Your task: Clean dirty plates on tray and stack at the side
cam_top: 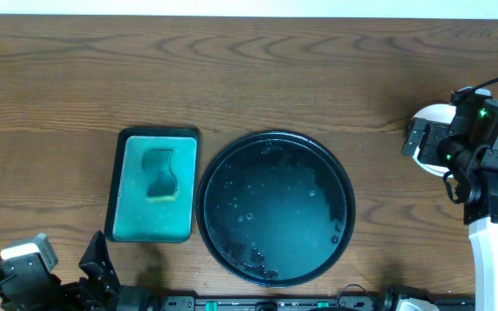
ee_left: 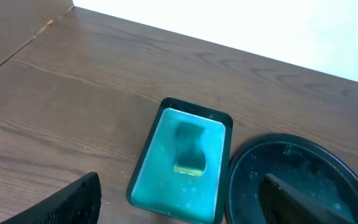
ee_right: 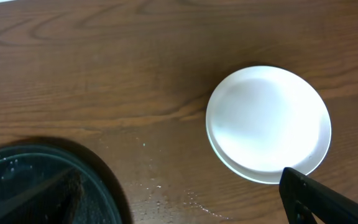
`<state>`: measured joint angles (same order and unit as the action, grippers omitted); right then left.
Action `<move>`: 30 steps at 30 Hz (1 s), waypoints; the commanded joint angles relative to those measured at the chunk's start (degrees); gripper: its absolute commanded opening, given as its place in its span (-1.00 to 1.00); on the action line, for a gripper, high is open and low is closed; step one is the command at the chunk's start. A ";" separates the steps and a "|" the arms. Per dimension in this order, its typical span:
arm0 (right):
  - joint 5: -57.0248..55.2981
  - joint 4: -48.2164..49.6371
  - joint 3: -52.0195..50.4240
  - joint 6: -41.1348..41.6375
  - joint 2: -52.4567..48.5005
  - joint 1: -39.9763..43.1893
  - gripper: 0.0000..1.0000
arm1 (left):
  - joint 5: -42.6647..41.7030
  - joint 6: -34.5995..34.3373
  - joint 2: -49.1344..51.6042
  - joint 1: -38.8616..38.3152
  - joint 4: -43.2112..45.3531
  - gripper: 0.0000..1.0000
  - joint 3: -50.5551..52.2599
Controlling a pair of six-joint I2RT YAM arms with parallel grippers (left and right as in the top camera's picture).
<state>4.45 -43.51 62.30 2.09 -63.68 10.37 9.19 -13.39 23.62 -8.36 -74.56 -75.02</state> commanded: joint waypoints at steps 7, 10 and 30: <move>-0.09 -0.04 0.55 -0.87 -0.09 -0.61 0.99 | 0.50 0.90 0.09 -0.09 -0.02 0.62 -0.22; -0.09 -0.04 0.55 -0.87 -0.09 -0.61 0.98 | 0.52 0.92 0.09 -0.09 -0.02 0.62 -0.22; -0.09 -0.02 0.55 -0.87 -0.09 -0.61 0.99 | -0.22 2.16 -9.49 4.17 45.42 0.62 25.03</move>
<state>4.45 -43.51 62.30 2.07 -63.70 10.37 9.32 -12.08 18.79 -5.56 -34.63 -56.95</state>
